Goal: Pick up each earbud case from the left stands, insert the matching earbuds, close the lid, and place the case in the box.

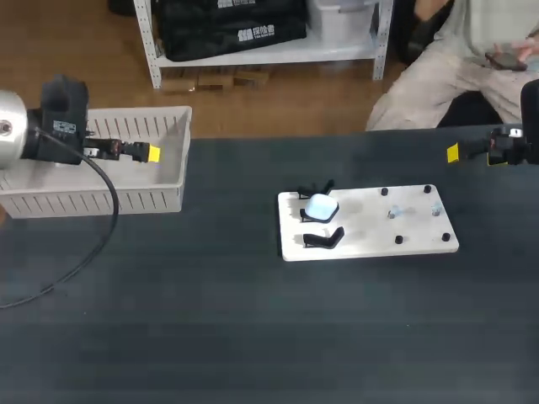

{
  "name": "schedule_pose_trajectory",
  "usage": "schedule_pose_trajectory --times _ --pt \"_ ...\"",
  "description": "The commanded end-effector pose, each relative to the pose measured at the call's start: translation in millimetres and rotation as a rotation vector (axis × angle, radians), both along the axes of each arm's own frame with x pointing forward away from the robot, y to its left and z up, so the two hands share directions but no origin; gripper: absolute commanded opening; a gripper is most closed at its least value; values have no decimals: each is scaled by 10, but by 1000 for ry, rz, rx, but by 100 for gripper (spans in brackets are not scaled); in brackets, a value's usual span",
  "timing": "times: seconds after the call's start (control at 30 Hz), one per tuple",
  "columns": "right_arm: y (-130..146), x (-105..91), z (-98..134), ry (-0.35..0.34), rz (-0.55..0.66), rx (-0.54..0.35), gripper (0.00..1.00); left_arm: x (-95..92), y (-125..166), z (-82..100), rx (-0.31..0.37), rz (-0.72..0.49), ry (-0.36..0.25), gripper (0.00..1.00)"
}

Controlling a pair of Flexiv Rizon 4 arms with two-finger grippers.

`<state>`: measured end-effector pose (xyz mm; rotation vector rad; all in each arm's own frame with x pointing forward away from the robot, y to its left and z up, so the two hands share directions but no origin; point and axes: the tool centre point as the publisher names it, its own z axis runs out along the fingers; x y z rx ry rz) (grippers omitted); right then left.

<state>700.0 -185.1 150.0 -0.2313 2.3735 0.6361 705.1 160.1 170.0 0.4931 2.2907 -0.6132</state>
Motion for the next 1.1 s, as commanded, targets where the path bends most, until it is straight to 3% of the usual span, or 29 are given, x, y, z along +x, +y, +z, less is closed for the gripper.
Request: schedule_pose_trajectory --times 0.03,0.2,0.33,0.53,0.73,0.93,1.1 --pt "0 0 0 0 0 0 100 51 -26 16 -59 -180 -49 100" --pt "0 0 0 0 0 0 100 57 -178 48 -1 -341 -125 100" --pt "0 0 0 0 0 0 100 32 -326 62 47 -500 -219 100" --pt "0 0 0 0 0 0 100 -31 -533 56 76 -690 -303 100" --pt "0 0 0 0 0 0 100 -75 -787 -62 76 -844 -333 100" --pt "0 0 0 0 0 0 100 -114 -1027 -166 53 -908 -366 100" --pt "0 0 0 0 0 0 100 -166 -1268 -296 49 -964 -344 100"
